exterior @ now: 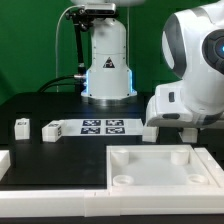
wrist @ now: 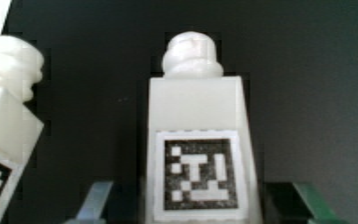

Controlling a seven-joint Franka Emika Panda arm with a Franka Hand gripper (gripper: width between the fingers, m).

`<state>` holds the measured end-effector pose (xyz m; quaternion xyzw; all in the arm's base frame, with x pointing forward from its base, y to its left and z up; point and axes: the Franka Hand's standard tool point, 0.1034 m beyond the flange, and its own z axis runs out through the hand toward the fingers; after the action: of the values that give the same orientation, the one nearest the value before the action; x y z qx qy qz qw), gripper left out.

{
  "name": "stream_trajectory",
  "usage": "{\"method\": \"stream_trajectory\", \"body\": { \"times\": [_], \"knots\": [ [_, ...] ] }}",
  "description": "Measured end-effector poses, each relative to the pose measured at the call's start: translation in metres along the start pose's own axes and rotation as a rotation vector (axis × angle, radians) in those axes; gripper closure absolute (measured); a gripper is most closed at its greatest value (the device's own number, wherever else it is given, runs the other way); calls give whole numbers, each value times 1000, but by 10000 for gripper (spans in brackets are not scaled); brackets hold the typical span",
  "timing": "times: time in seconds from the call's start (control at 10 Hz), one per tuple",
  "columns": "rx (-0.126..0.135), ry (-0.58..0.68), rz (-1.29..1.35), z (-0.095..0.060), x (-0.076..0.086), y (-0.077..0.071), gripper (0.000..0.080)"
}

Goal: Assemble one leg

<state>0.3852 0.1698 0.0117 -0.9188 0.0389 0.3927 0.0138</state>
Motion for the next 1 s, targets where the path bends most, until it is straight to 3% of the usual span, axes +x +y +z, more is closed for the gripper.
{"method": "stream_trajectory", "body": {
  "times": [0.4, 0.7, 0.9, 1.0],
  "knots": [
    [4, -2, -30, -5, 0, 7, 509],
    [-3, -32, -40, -33, -21, 19, 509],
    [-7, -52, -39, -68, -37, 24, 508],
    [-3, -29, -46, -77, -36, 22, 508]
  ]
}}
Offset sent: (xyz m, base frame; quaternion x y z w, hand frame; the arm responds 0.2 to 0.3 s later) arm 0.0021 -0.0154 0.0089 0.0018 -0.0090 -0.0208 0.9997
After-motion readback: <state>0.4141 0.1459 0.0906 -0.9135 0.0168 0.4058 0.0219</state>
